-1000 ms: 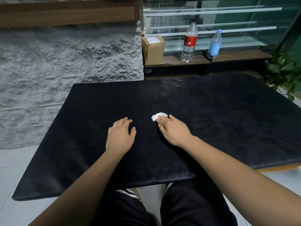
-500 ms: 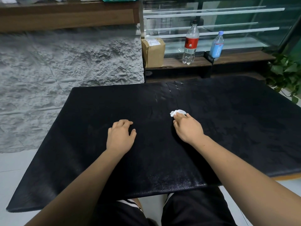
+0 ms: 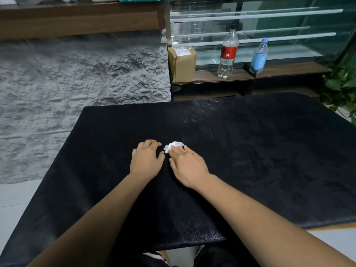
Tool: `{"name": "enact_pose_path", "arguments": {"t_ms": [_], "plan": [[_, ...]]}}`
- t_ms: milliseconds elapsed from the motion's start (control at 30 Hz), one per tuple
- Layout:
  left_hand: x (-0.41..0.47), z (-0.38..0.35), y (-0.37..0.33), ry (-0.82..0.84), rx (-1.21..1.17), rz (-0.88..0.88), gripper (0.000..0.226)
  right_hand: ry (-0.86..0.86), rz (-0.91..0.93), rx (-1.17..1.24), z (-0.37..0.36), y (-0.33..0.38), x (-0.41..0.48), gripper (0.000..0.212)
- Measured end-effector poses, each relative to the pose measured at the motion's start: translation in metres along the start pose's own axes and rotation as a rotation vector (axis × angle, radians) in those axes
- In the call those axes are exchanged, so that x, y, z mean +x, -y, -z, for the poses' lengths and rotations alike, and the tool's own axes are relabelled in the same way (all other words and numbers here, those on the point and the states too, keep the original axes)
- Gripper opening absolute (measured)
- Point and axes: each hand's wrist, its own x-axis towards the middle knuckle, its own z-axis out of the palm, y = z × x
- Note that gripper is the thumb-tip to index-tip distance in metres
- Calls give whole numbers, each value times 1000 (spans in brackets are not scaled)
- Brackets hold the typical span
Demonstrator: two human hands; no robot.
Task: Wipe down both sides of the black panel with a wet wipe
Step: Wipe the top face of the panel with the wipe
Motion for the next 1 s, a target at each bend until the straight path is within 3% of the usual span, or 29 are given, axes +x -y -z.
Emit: {"name": "enact_pose_path", "arguments": {"t_ms": [233,700,1000], "plan": [[15,-3,1,-7,-4,-3,44,50,21,-2,5,-17,4,45],[41,-8,-7,9,5,-17,44,38,-213,-85,36,-117,6,35],[50,-10,-3,8,-5,-24,42,-59,-258,-130,23,-104,18,32]]}}
